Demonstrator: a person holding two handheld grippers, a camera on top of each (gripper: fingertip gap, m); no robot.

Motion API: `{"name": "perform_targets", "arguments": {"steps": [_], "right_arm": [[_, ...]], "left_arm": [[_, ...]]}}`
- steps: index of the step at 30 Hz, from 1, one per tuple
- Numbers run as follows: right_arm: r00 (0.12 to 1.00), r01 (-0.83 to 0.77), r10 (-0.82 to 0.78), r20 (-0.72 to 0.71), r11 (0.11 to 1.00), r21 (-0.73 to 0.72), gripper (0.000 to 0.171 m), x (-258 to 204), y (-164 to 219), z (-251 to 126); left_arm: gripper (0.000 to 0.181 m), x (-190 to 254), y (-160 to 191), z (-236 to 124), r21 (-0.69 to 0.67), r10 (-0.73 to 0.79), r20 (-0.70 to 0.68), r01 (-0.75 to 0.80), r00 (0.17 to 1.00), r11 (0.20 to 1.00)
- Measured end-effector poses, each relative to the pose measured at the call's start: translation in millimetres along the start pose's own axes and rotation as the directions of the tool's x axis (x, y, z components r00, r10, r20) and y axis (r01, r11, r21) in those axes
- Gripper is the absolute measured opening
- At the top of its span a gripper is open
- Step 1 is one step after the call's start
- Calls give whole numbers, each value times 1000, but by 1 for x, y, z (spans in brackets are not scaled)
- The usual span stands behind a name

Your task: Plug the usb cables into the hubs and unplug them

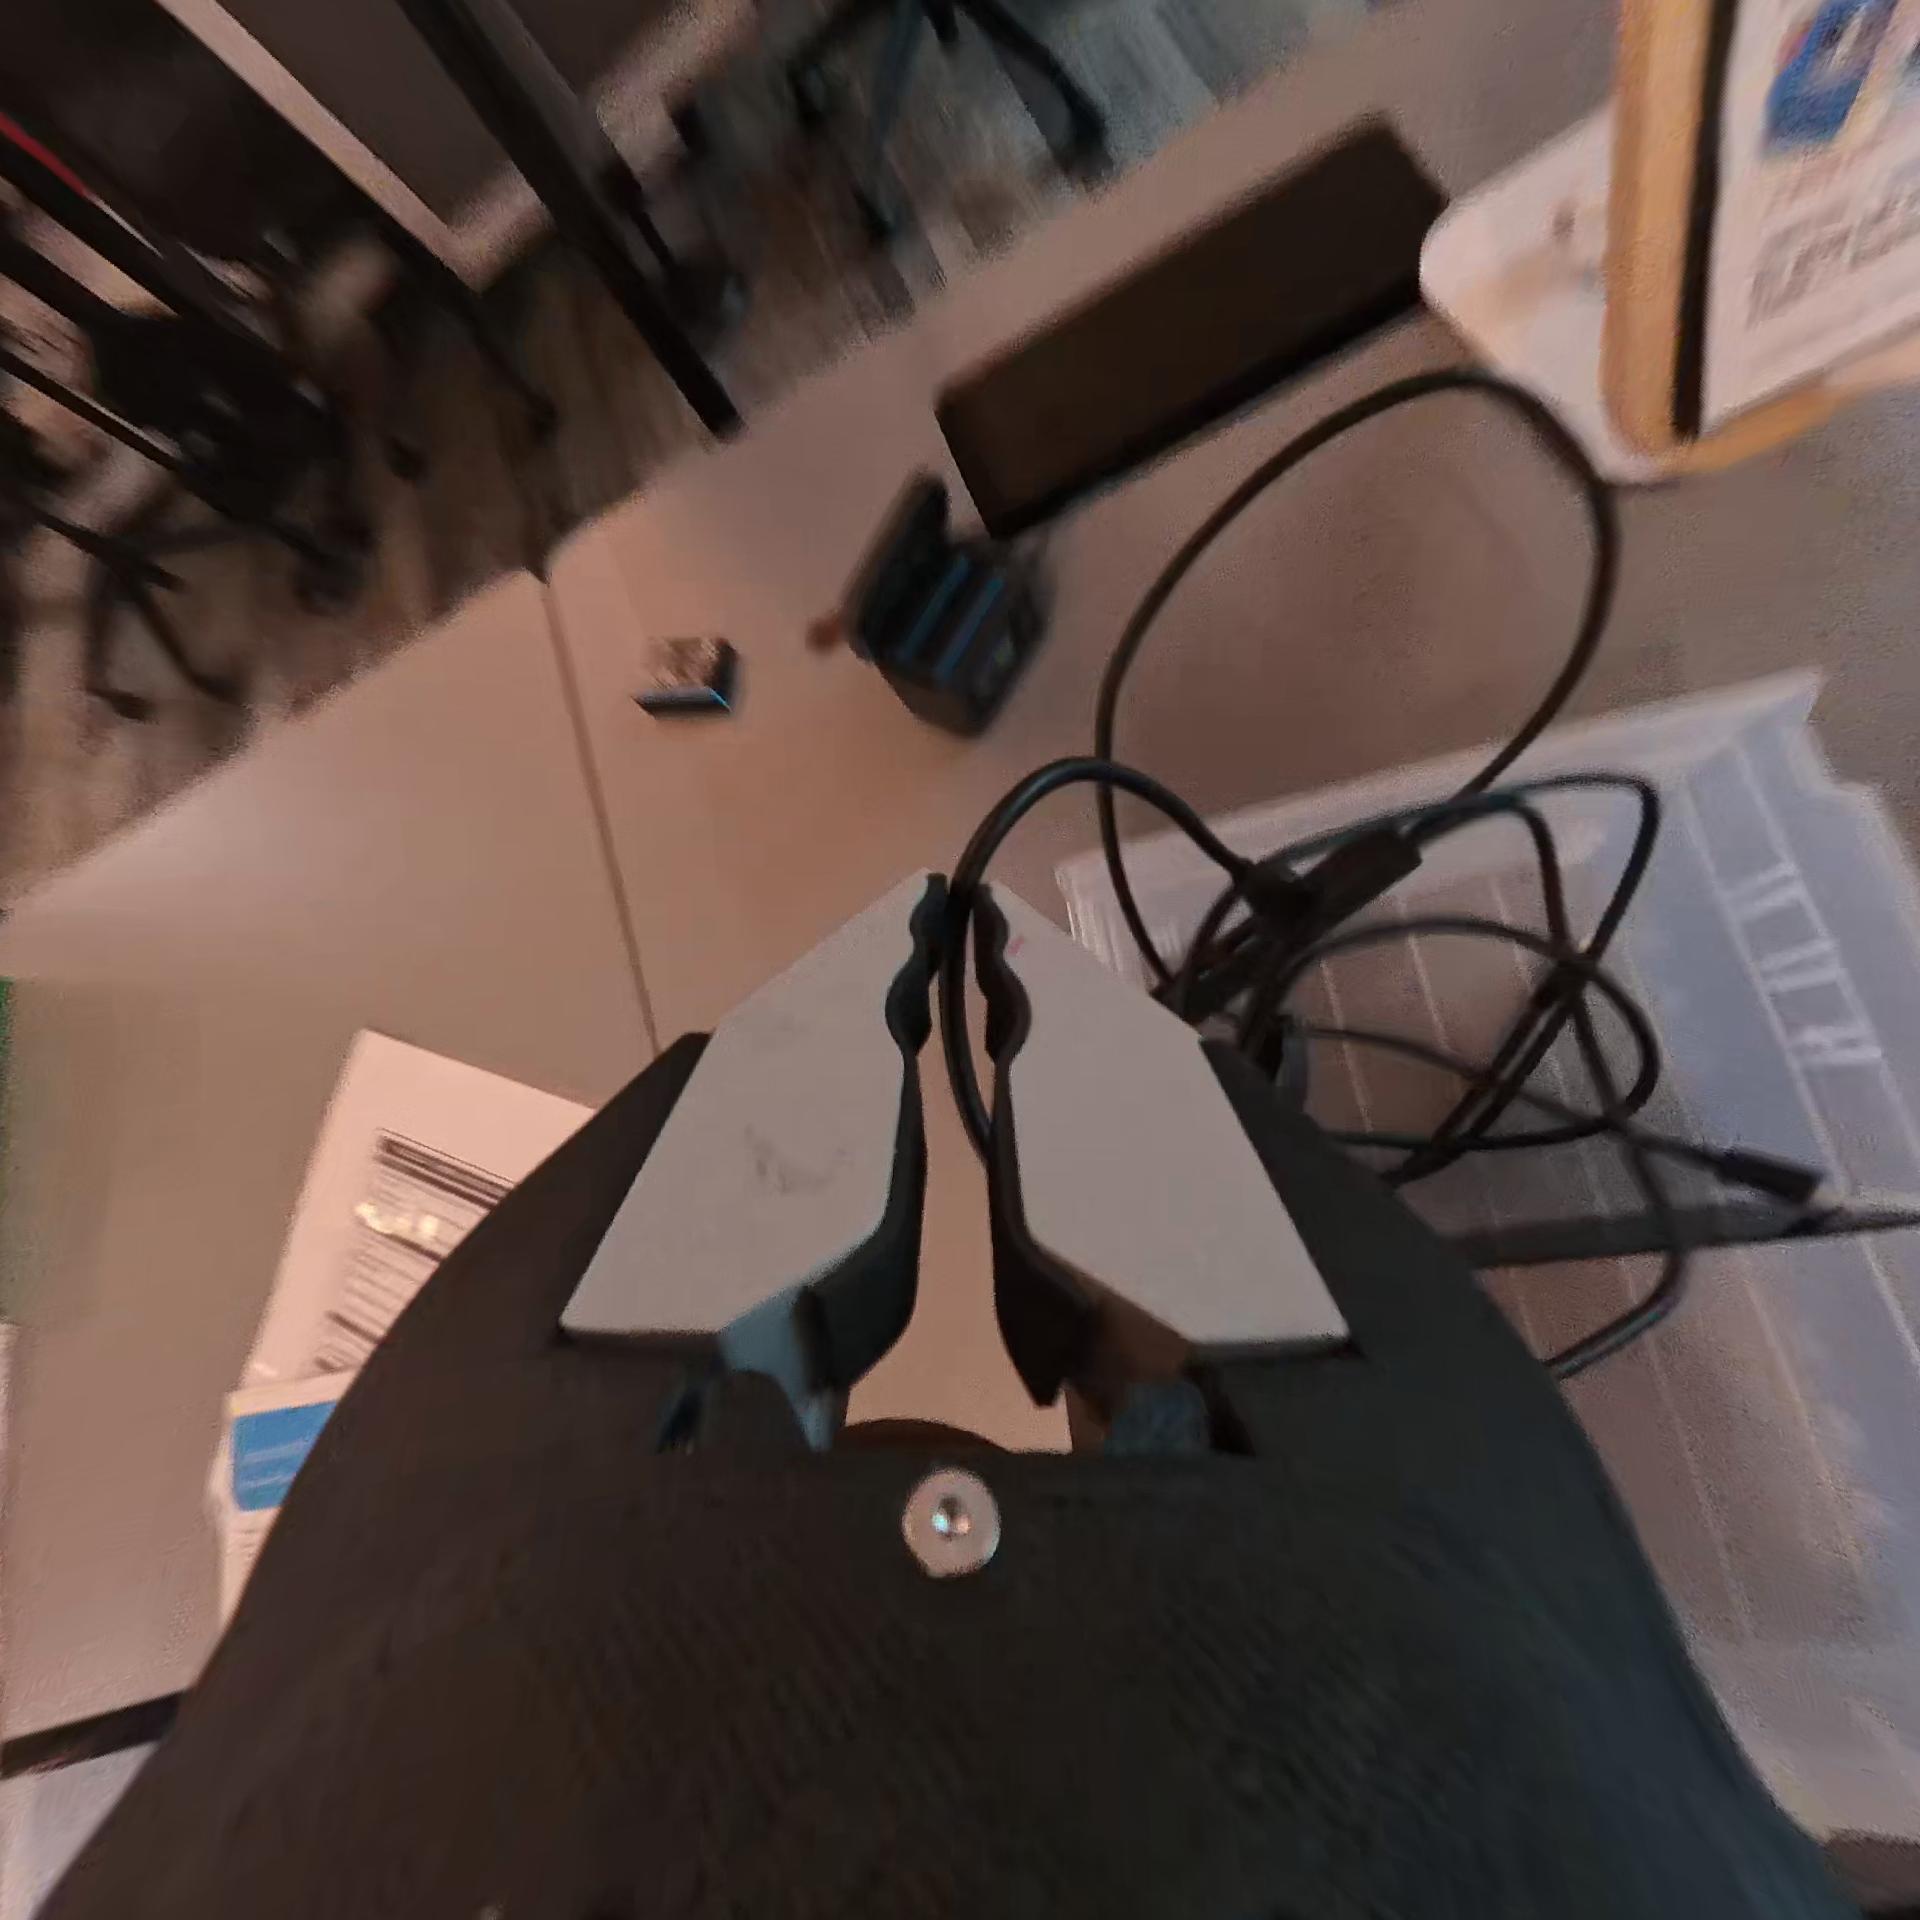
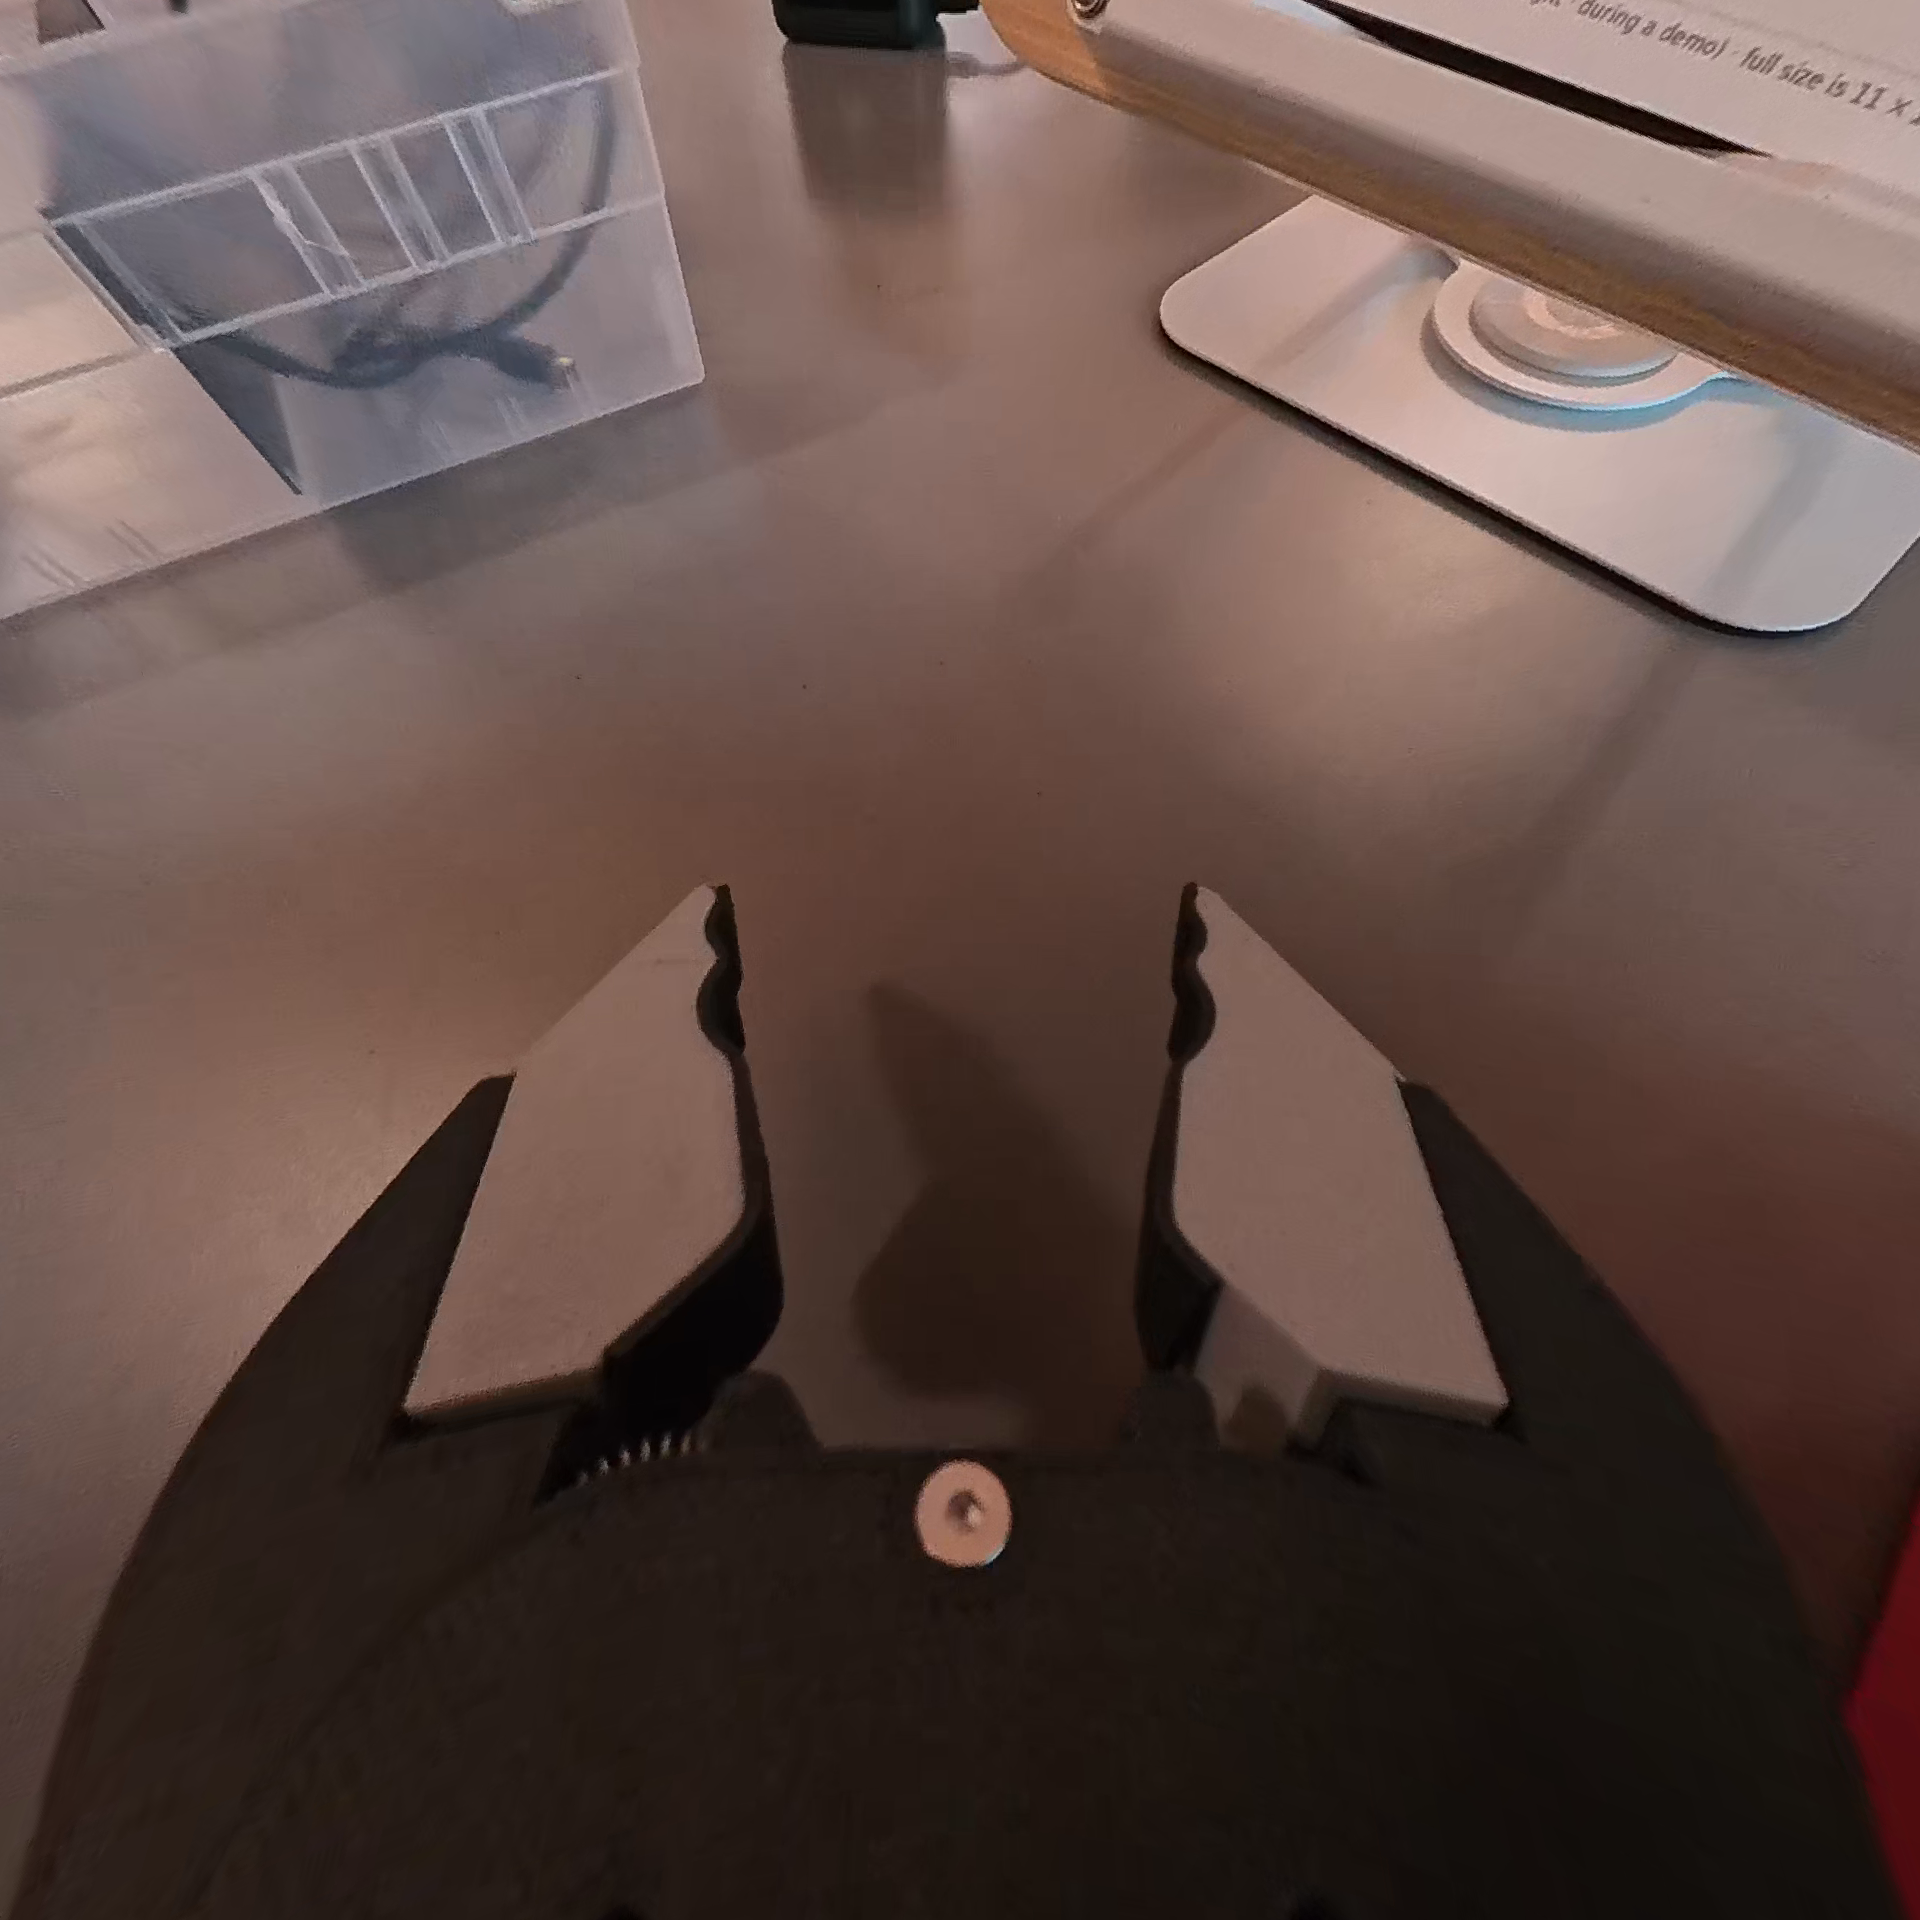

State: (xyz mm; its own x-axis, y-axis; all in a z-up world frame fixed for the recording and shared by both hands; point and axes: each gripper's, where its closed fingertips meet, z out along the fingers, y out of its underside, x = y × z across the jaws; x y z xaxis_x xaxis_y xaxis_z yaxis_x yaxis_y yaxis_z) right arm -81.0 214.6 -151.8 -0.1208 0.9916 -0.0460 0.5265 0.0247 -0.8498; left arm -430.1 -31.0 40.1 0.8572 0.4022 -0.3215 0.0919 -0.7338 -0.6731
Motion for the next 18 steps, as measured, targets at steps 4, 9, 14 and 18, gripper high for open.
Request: {"name": "perform_targets", "arguments": {"steps": [4, 9, 14, 18], "right_arm": [[1000, 3, -2, -20, 1000, 3, 80, 3, 0, -1], [998, 28, -27, -56, 999, 17, 79, 4, -1, -4], [995, 76, -72, -74, 996, 51, 79, 1, -5, -8], [991, 95, -91, -95, 995, 38, 78, 0, -3, -8]], "left_arm": [[3, -1, -70, -75, 256, -8, 135, -27, 991, 966], [3, 6, -121, -152, 423, -63, 202, -29, 977, 906], [3, 19, -154, -208, 514, -68, 239, -67, 969, 855], [4, 22, -175, -240, 549, -85, 269, -80, 959, 832]]}}
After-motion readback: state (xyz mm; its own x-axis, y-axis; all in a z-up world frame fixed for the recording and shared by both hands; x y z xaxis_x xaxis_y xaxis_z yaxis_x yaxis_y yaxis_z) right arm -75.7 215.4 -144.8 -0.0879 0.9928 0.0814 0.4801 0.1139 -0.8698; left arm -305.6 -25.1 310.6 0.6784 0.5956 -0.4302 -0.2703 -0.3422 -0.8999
